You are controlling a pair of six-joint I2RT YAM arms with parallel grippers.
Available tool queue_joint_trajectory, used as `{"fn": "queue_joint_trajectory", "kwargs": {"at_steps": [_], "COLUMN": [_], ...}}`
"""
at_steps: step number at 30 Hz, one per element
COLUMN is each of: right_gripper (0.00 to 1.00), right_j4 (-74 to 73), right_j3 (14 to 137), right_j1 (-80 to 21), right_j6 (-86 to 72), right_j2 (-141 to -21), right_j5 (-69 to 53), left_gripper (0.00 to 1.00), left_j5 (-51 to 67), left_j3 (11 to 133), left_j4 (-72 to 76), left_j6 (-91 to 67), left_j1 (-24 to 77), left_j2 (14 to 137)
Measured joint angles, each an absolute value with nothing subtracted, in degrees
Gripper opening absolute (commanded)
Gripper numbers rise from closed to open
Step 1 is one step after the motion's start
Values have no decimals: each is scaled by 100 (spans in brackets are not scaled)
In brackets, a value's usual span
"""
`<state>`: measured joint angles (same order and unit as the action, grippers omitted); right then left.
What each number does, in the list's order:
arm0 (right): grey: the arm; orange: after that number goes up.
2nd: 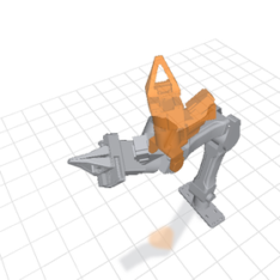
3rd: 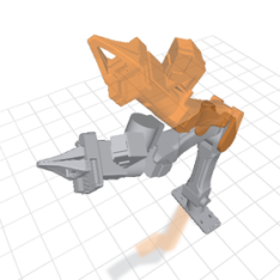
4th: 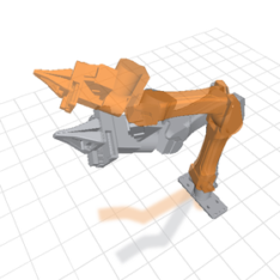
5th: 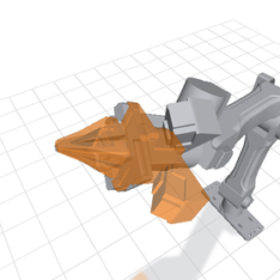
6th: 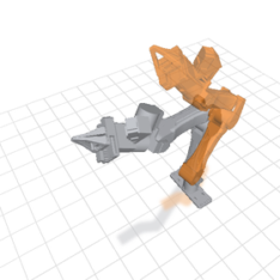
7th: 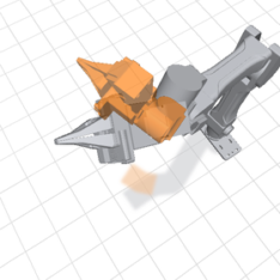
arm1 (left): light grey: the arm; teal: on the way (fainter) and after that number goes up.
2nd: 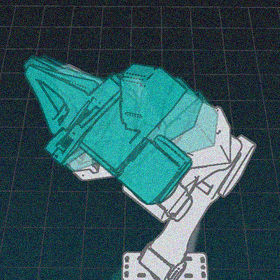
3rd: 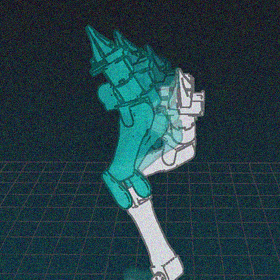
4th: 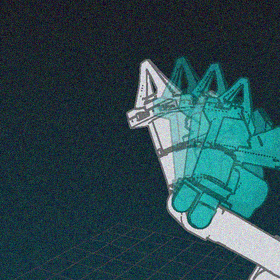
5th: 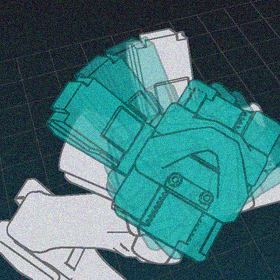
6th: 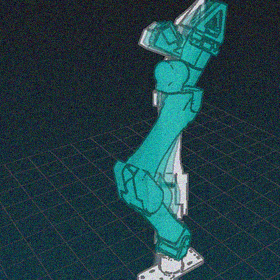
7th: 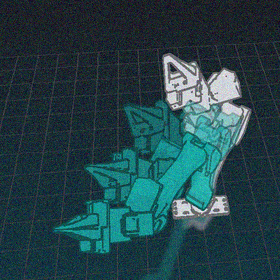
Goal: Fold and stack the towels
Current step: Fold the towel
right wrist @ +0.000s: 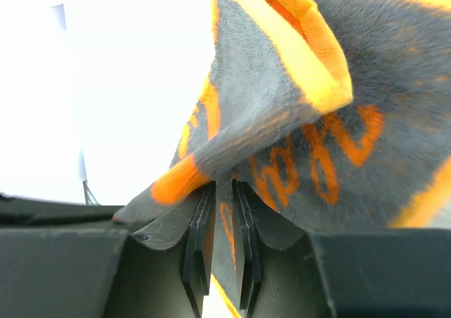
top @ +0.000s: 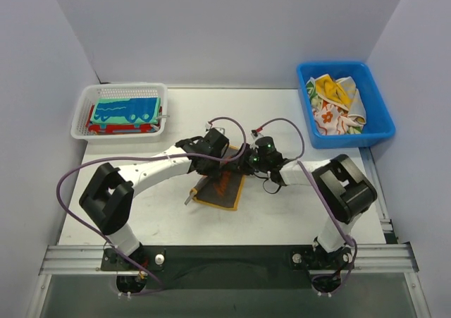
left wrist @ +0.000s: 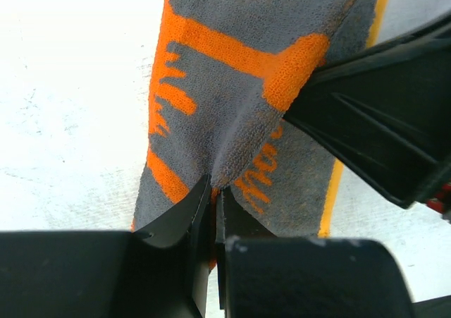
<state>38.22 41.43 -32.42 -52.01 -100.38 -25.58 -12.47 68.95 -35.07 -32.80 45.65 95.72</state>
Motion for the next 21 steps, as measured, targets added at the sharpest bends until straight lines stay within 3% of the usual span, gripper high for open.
{"fn": "queue_joint_trajectory", "kwargs": {"at_steps": [21], "right_gripper": [14], "right_j4": [4348], "right_j3": [3736], "right_j1": [-3035], "right_j6": [-5570], "right_j2": [-10418], "right_j5": [-2512], "left_gripper": [14], "left_j5": [-803], "left_j3": [7312], "left_j4": [-3524], "left_j6": [-3625], "left_j1": [4672], "left_j2": [9878]}}
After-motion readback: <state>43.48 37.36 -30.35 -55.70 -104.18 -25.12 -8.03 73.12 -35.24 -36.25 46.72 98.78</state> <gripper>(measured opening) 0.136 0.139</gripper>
